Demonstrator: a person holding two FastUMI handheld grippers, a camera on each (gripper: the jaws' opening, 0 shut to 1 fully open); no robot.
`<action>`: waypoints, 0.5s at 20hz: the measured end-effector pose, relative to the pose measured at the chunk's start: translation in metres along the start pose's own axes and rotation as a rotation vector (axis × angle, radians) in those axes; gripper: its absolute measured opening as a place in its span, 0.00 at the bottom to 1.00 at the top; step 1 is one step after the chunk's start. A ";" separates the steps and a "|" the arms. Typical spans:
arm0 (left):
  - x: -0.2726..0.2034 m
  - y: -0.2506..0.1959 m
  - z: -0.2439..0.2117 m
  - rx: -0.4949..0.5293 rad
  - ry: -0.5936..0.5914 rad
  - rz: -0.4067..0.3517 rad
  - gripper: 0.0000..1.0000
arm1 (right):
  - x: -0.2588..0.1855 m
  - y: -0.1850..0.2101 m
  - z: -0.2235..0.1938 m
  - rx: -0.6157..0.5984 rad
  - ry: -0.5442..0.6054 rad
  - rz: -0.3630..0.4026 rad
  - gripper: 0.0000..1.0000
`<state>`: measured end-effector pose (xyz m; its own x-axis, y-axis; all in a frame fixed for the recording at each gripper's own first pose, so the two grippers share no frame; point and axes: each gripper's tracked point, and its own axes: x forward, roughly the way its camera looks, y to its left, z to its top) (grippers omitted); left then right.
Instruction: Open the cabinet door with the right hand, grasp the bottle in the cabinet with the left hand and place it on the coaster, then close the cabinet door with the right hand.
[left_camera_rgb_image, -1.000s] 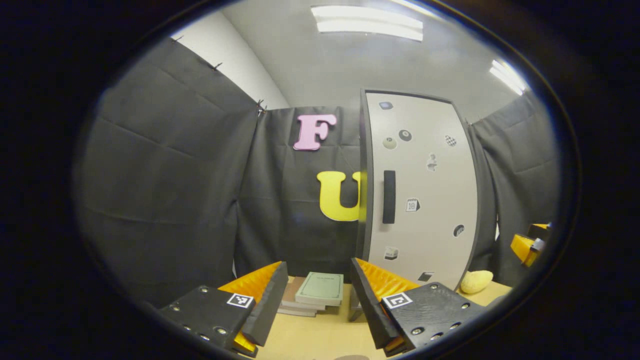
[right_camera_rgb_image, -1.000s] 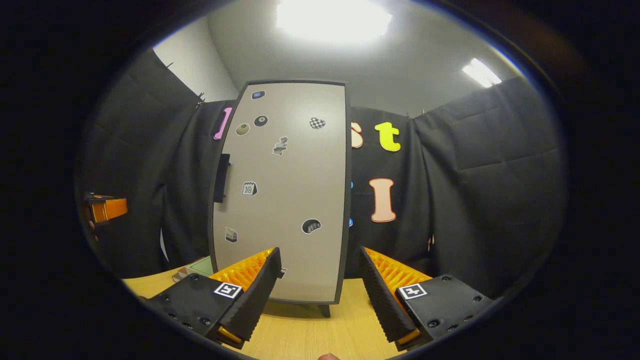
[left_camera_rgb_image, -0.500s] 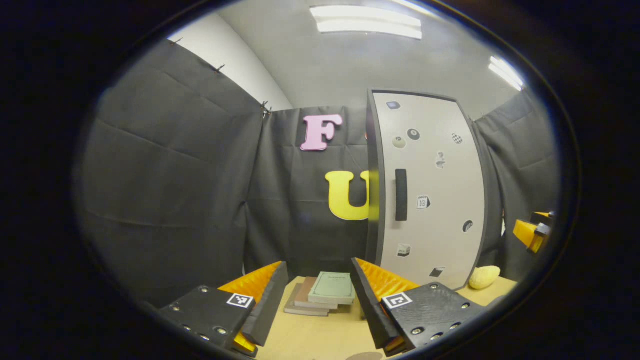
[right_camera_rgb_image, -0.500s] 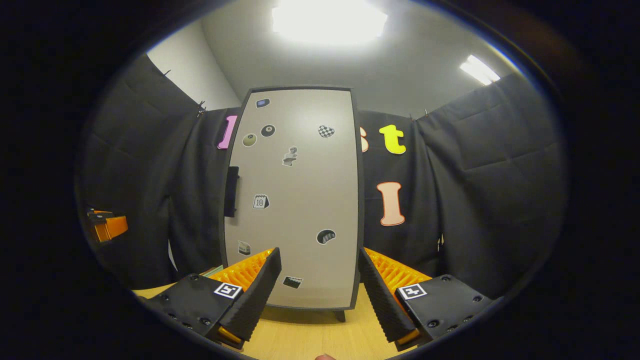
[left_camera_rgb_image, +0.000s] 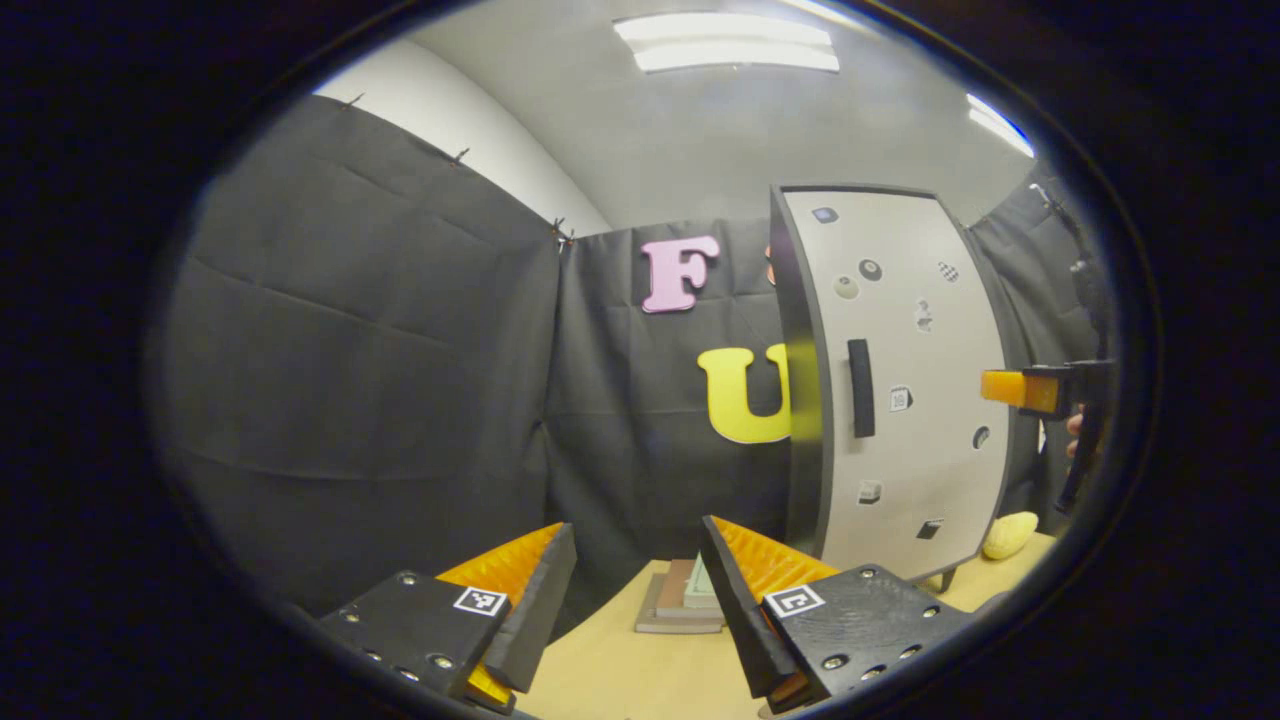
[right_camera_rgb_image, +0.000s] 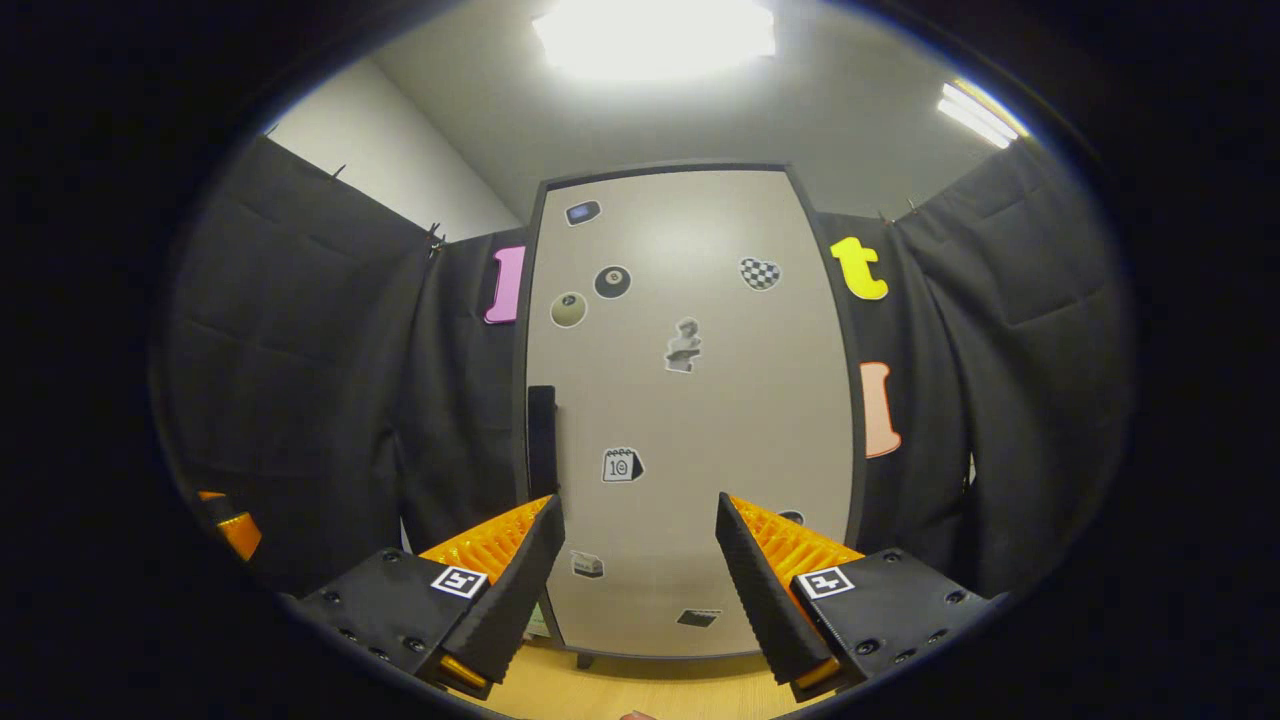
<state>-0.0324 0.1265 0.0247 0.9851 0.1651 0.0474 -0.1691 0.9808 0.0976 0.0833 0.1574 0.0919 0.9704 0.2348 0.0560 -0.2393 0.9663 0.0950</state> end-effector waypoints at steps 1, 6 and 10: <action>-0.002 0.011 -0.002 0.007 -0.001 0.016 0.78 | 0.008 0.009 0.003 -0.008 -0.005 0.011 0.96; -0.007 0.059 -0.013 0.024 0.019 0.098 0.76 | 0.048 0.056 0.014 -0.012 -0.023 0.070 0.96; -0.015 0.093 -0.018 0.043 0.030 0.155 0.78 | 0.077 0.072 0.018 -0.029 -0.029 0.057 0.96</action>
<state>-0.0624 0.2166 0.0148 0.9473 0.3183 0.0352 -0.3201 0.9379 0.1340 0.1405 0.2432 0.1208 0.9539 0.2868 0.0890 -0.2927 0.9542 0.0621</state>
